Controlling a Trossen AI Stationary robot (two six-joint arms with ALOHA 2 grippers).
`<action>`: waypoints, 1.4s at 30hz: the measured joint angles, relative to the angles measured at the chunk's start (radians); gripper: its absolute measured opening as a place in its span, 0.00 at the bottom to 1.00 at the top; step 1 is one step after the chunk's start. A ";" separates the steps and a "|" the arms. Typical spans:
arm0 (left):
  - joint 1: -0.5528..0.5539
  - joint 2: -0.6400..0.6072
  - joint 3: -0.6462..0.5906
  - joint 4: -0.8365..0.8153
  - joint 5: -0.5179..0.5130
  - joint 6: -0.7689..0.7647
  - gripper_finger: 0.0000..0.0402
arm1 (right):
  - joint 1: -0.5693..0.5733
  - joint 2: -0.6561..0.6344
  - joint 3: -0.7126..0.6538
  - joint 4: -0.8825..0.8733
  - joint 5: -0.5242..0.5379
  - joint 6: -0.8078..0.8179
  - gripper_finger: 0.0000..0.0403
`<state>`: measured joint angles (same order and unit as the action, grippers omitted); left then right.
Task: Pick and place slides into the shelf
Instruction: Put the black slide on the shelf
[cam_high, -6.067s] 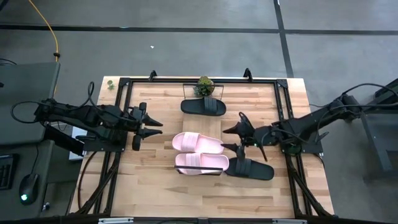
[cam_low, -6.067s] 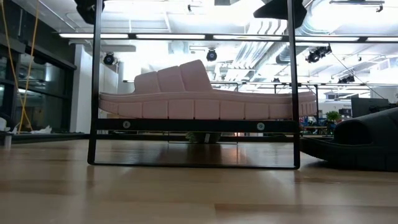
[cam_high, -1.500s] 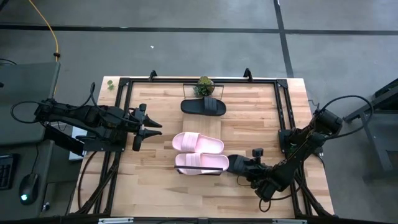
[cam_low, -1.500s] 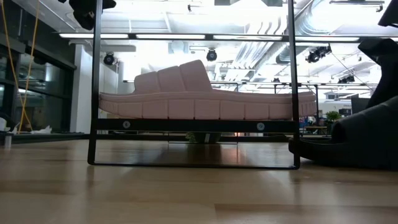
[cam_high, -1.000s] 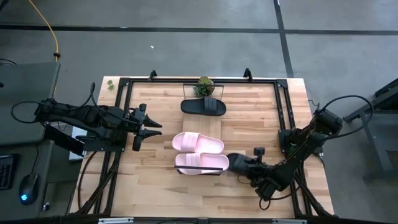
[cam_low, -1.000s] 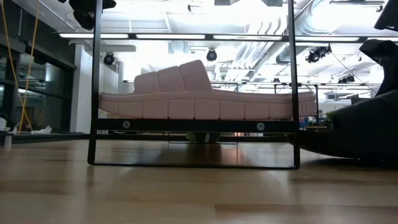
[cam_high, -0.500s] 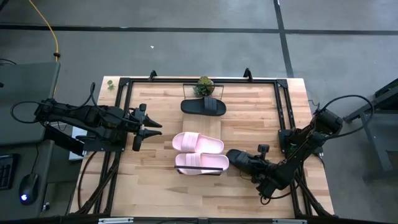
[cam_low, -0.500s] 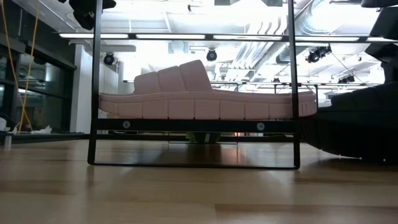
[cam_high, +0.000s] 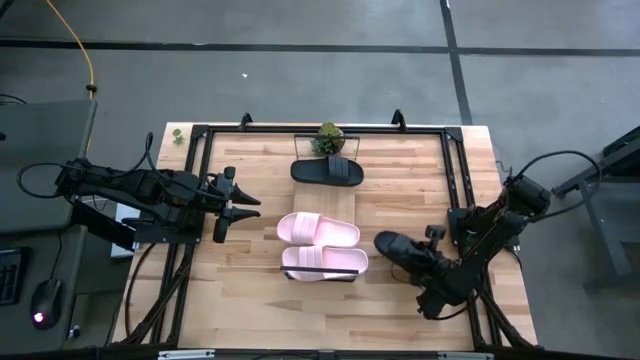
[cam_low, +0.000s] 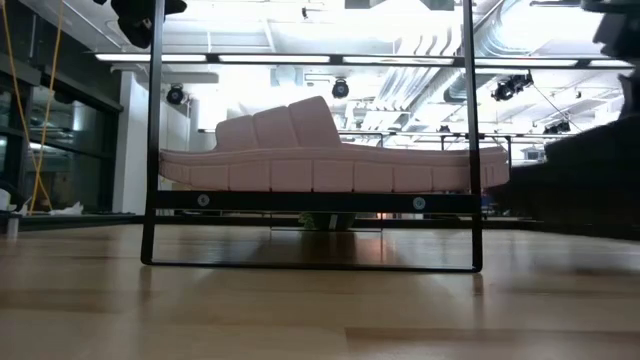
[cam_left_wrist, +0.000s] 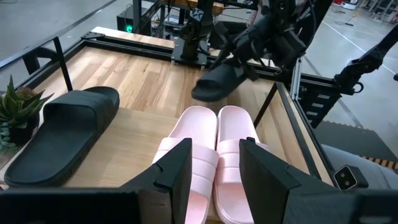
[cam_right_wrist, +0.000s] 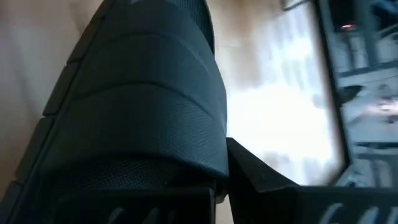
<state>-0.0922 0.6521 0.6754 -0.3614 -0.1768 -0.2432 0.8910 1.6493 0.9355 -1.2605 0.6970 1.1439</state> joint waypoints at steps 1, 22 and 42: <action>0.000 0.000 0.000 0.000 0.000 0.000 0.29 | 0.000 0.000 0.006 -0.021 0.010 0.009 0.00; 0.000 0.138 0.000 0.045 -0.061 0.013 0.29 | -0.157 -0.001 0.232 -0.132 0.074 0.005 0.00; -0.001 0.204 0.000 0.129 0.037 0.146 0.29 | -0.516 -0.002 0.510 0.004 0.066 -0.256 0.00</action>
<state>-0.0930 0.8566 0.6750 -0.2325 -0.1403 -0.0968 0.3747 1.6478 1.4451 -1.2562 0.7627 0.8881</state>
